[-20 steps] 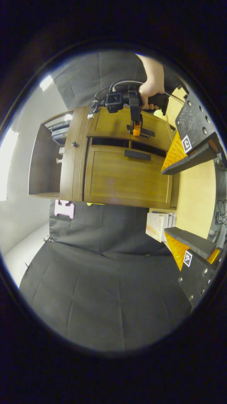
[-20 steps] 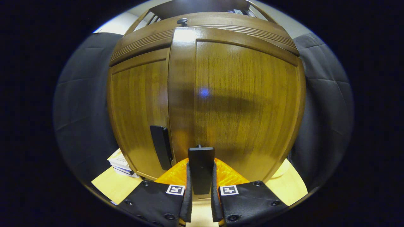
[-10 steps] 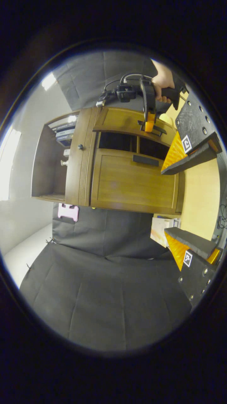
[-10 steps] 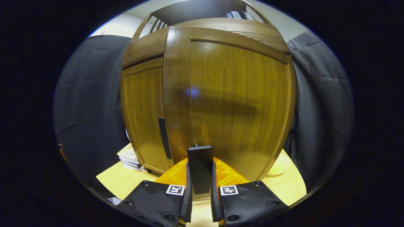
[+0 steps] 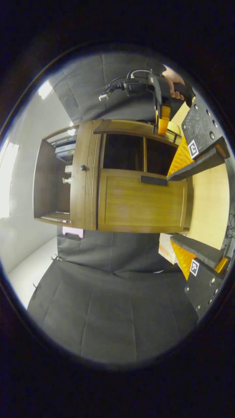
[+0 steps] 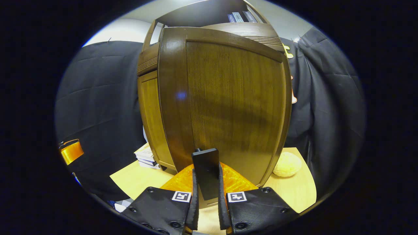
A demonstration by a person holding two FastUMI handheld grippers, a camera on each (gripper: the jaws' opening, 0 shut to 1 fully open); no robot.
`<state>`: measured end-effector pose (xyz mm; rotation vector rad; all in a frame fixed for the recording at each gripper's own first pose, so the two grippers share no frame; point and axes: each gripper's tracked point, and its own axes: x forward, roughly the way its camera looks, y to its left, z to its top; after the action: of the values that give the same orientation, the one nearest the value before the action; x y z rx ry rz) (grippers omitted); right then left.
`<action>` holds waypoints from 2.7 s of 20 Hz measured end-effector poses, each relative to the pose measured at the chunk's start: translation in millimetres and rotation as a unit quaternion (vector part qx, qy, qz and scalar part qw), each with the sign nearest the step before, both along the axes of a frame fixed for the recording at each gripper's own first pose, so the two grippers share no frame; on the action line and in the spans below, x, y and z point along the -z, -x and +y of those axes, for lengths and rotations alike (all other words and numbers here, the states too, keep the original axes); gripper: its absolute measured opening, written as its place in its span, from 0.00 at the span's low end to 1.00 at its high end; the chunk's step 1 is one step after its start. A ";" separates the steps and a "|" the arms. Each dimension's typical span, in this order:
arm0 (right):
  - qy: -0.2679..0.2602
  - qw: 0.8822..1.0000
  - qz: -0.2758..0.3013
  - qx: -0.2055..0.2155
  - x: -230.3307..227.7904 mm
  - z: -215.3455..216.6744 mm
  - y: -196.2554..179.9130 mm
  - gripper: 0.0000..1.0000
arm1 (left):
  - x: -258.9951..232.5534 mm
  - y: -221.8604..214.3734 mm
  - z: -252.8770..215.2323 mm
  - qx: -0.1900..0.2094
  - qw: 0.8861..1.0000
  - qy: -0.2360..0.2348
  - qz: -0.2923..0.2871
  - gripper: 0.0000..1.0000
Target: Open the right door of the double-door shoe cabinet with the right hand, and open the left door with the left hand.
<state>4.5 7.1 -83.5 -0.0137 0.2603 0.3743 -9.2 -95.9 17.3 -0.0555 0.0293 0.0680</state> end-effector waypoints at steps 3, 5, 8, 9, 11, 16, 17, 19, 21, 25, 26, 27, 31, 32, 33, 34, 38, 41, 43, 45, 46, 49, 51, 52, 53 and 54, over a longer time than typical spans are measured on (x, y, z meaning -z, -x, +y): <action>-0.004 1.000 0.005 -0.011 -0.7 -15.6 12.1 0.27 | -2.9 -4.8 -29.8 0.011 1.000 -0.006 -0.002 0.95; -0.002 1.000 0.006 -0.016 0.1 -26.3 19.0 0.27 | -6.5 -10.9 -45.9 0.014 1.000 -0.011 -0.004 0.95; -0.003 1.000 0.008 -0.017 9.4 -47.5 33.2 0.27 | -7.8 -8.7 -69.8 0.021 1.000 -0.011 -0.006 0.95; -0.006 1.000 0.010 -0.017 9.7 -54.4 36.0 0.27 | -7.2 -5.9 -77.1 0.022 1.000 -0.012 -0.006 0.95; -0.009 1.000 0.012 -0.016 9.6 -69.5 40.8 0.26 | -4.4 -2.0 -91.5 0.025 1.000 -0.012 -0.004 0.95; 0.010 1.000 -0.009 -0.019 10.3 -114.0 48.7 0.26 | 0.6 10.8 -123.8 0.024 1.000 -0.007 0.001 0.94; 0.007 1.000 -0.009 -0.018 9.5 -123.2 48.2 0.27 | 1.8 13.5 -130.5 0.024 1.000 -0.005 0.002 0.94; -0.002 1.000 -0.008 -0.012 8.1 -143.1 47.5 0.25 | 3.8 17.1 -142.4 0.023 1.000 -0.006 0.003 0.95; -0.005 1.000 -0.011 -0.002 8.1 -161.6 45.9 0.24 | 4.3 20.6 -154.3 0.023 1.000 -0.007 0.005 0.95; -0.014 0.999 -0.016 0.030 4.7 -201.7 39.0 0.20 | 7.6 24.4 -175.3 0.031 0.999 -0.014 0.009 0.95; -0.027 0.999 -0.007 0.027 5.7 -203.7 37.2 0.09 | 8.4 24.6 -178.2 0.033 0.999 -0.018 0.011 0.95; -0.038 0.999 -0.003 0.026 5.8 -198.8 40.3 0.14 | 8.0 25.2 -181.2 0.035 0.999 -0.022 0.013 0.95; -0.020 0.999 -0.014 0.038 7.8 -199.5 39.9 0.16 | 10.2 25.1 -182.6 0.040 0.999 -0.025 0.020 0.95; -0.018 0.999 -0.014 0.042 7.0 -200.3 39.2 0.12 | 9.5 23.2 -180.8 0.041 0.999 -0.021 0.021 0.95; -0.020 0.999 -0.012 0.045 6.2 -200.2 41.2 0.11 | 11.3 22.0 -177.9 0.043 0.999 -0.015 0.022 0.95; -0.023 0.998 -0.010 0.049 5.4 -200.2 42.4 0.11 | 11.9 20.3 -173.8 0.046 0.999 -0.011 0.023 0.95; -0.019 0.997 -0.002 0.080 3.3 -206.9 51.4 0.11 | 20.0 5.7 -161.4 0.062 0.998 -0.003 0.030 0.95; -0.007 0.994 -0.004 0.106 0.7 -210.3 69.2 0.12 | 21.2 -15.2 -139.9 0.078 0.996 0.001 0.033 0.96; 0.004 0.991 -0.008 0.132 -2.5 -214.2 80.4 0.12 | 21.0 -34.7 -126.3 0.091 0.995 0.005 0.031 0.96; 0.015 0.986 -0.011 0.165 -7.7 -219.5 96.1 0.12 | 20.1 -58.7 -109.3 0.103 0.994 0.003 0.029 0.96; 0.017 0.983 -0.010 0.181 -10.1 -219.6 107.2 0.12 | 19.1 -70.3 -102.6 0.110 0.994 -0.001 0.026 0.96; 0.035 0.972 -0.017 0.233 -18.0 -217.9 140.2 0.12 | 7.2 -104.0 -87.3 0.132 0.991 -0.018 0.011 0.95; 0.028 0.965 -0.025 0.259 -33.4 -201.9 153.0 0.10 | 3.5 -125.2 -78.4 0.143 0.989 -0.026 0.002 0.95; 0.022 0.963 -0.028 0.266 -38.1 -192.4 154.4 0.13 | 2.9 -135.6 -73.8 0.145 0.989 -0.028 0.002 0.95; 0.021 0.961 -0.034 0.272 -39.0 -182.8 161.8 0.07 | 3.2 -146.1 -70.6 0.149 0.989 -0.027 0.000 0.95; 0.020 0.959 -0.036 0.280 -40.8 -171.8 166.0 0.07 | 1.6 -155.7 -67.3 0.151 0.988 -0.025 -0.001 0.95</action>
<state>-161.5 -164.7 -42.6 0.0075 0.1886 -0.1964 146.5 -163.2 15.7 -0.0009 0.0342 -0.2338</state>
